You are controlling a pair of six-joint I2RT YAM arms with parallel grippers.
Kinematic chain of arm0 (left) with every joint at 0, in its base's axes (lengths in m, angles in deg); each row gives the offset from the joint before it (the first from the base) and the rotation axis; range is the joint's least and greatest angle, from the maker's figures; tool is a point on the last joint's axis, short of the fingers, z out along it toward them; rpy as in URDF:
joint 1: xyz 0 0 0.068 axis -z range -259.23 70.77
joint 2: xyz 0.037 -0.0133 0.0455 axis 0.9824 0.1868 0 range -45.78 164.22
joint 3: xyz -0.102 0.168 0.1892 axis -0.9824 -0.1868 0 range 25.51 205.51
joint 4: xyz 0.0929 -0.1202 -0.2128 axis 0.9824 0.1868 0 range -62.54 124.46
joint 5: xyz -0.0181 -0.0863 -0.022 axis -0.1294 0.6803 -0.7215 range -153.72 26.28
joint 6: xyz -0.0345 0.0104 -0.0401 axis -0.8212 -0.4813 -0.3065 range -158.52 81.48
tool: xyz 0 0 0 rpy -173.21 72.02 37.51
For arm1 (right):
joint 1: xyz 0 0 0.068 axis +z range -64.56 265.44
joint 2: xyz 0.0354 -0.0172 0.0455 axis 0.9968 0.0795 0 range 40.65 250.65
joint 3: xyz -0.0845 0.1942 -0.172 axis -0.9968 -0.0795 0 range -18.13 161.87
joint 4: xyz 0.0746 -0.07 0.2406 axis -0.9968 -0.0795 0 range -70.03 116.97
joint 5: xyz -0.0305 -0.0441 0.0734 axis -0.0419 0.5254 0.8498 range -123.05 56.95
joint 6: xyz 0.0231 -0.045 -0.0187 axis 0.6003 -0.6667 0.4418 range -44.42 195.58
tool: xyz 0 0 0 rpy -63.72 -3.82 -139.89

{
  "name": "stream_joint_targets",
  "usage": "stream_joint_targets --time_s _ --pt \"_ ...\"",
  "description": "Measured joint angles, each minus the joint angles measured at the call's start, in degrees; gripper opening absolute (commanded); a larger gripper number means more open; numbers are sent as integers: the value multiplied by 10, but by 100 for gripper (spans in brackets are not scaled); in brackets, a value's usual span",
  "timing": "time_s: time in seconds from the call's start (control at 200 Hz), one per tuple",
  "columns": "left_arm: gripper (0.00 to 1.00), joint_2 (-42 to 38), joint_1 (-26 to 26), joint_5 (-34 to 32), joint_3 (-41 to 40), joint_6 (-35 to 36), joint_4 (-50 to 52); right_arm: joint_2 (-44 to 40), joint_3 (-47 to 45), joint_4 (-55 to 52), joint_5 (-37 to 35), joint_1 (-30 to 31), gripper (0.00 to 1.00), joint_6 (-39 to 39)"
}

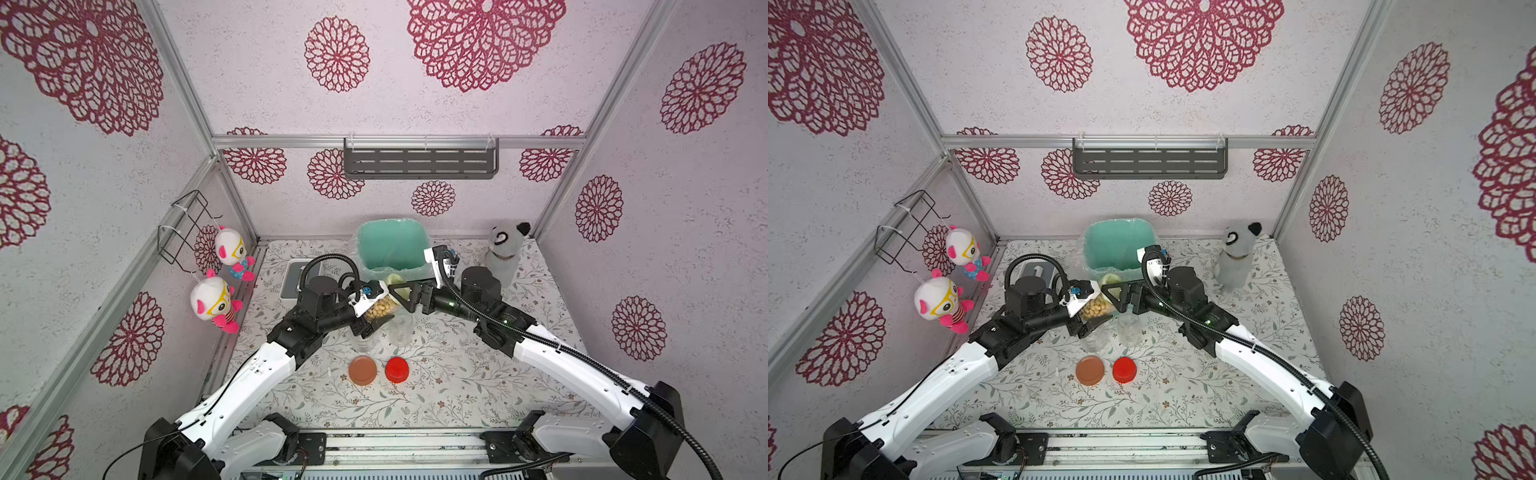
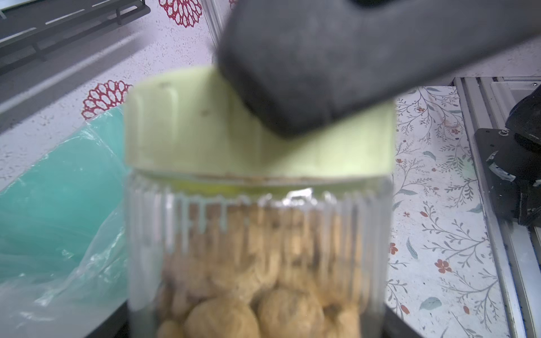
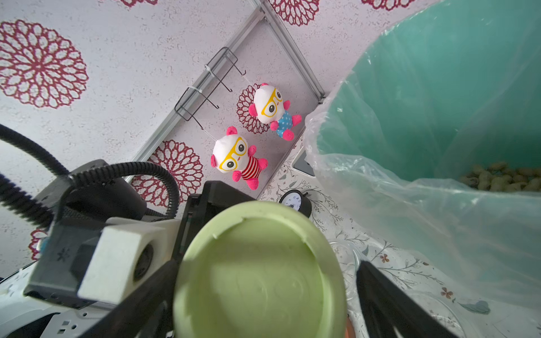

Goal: Empty moldy peanuts from jars
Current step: Unscrew the lid from the jar.

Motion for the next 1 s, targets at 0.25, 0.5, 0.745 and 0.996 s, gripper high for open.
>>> stream_joint_targets --time_s 0.25,0.5,0.745,0.996 --pt "0 0 0 0 -1 -4 0 7 12 -7 12 0 67 -13" --pt "0 0 0 11 -2 -4 1 1 16 -22 25 -2 48 -59" --pt "0 -1 1 51 -2 0 7 -21 -4 -18 109 -28 18 -169" --pt "0 -1 2 94 1 13 31 -19 16 -83 212 -58 0 -316"
